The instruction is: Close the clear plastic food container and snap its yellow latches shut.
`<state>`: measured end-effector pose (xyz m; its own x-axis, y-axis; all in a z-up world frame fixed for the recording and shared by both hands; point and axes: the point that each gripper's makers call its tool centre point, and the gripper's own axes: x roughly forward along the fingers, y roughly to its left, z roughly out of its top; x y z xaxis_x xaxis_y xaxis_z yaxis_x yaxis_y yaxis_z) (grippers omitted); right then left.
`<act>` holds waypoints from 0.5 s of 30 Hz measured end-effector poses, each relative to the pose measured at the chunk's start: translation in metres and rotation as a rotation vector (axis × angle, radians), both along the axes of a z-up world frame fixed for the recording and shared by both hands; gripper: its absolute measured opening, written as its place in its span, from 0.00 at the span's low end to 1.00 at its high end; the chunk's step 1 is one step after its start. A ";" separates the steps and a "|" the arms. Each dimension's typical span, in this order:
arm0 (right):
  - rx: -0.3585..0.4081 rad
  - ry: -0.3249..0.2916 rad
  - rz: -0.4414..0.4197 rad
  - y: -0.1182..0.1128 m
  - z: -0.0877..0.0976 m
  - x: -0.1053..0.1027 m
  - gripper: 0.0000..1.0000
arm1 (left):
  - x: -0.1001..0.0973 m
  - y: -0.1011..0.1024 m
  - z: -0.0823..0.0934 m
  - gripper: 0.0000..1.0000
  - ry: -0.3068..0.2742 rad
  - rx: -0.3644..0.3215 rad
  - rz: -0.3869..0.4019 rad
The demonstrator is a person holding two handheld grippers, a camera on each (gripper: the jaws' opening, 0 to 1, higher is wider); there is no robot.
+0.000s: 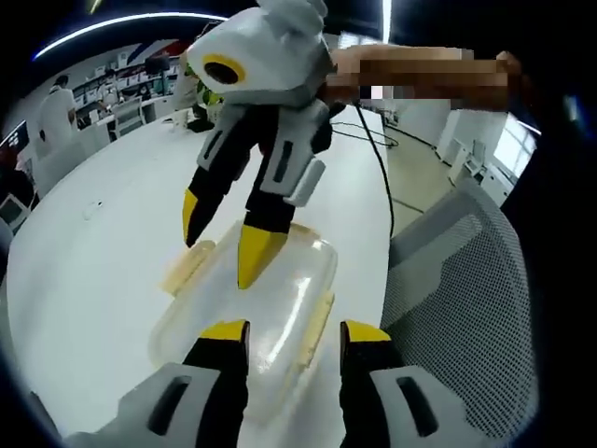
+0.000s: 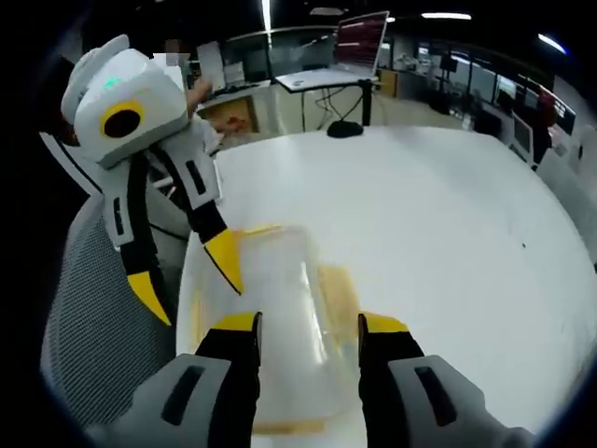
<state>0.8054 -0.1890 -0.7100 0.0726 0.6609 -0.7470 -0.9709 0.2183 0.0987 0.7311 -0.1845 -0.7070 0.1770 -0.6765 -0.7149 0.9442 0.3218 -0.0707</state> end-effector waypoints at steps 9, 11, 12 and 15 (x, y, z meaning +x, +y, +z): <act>-0.045 0.063 0.076 0.002 -0.008 -0.002 0.37 | -0.001 0.000 -0.004 0.33 -0.129 0.057 -0.086; -0.050 0.075 0.081 0.003 -0.009 -0.002 0.37 | -0.001 0.001 -0.006 0.32 -0.168 0.078 -0.112; -0.051 0.083 0.085 0.003 -0.009 -0.003 0.37 | 0.000 0.001 -0.006 0.32 -0.183 0.088 -0.117; -0.059 0.114 0.099 0.005 -0.009 -0.005 0.36 | 0.001 -0.001 -0.007 0.31 -0.244 0.114 -0.150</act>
